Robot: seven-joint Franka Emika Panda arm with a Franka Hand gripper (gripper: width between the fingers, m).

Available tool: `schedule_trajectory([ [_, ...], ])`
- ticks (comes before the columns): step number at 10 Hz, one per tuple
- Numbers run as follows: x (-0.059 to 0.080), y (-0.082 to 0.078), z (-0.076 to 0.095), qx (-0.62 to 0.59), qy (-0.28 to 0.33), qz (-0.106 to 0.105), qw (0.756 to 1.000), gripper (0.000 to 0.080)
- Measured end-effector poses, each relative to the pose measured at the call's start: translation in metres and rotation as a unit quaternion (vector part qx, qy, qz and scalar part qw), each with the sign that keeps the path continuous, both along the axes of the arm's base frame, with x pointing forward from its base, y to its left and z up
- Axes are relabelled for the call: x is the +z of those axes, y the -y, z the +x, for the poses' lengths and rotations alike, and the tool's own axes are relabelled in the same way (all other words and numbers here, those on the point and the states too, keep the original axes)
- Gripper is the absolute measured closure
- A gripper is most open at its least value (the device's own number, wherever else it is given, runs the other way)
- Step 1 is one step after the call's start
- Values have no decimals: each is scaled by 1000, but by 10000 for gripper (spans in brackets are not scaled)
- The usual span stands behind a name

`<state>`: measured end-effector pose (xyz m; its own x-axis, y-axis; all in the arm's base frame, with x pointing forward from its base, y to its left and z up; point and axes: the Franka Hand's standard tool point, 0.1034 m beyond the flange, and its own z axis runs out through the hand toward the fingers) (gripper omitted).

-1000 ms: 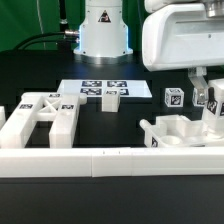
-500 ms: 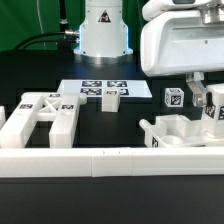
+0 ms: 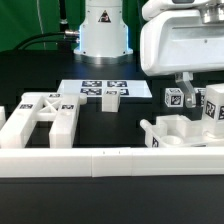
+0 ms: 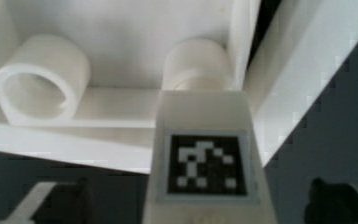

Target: Assemble chair

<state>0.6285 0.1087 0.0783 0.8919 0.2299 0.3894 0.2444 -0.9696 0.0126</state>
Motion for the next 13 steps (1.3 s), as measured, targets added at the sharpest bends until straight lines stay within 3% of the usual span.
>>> schedule_trajectory([
  [5,26,9,7,1,-17,-4,1000,150],
  [9,25,9,6,1,-30,-5,1000,150],
  [10,19,10,0,4,-66,-9,998,150],
  [13,20,1,6,10,-171,-16,985,150],
])
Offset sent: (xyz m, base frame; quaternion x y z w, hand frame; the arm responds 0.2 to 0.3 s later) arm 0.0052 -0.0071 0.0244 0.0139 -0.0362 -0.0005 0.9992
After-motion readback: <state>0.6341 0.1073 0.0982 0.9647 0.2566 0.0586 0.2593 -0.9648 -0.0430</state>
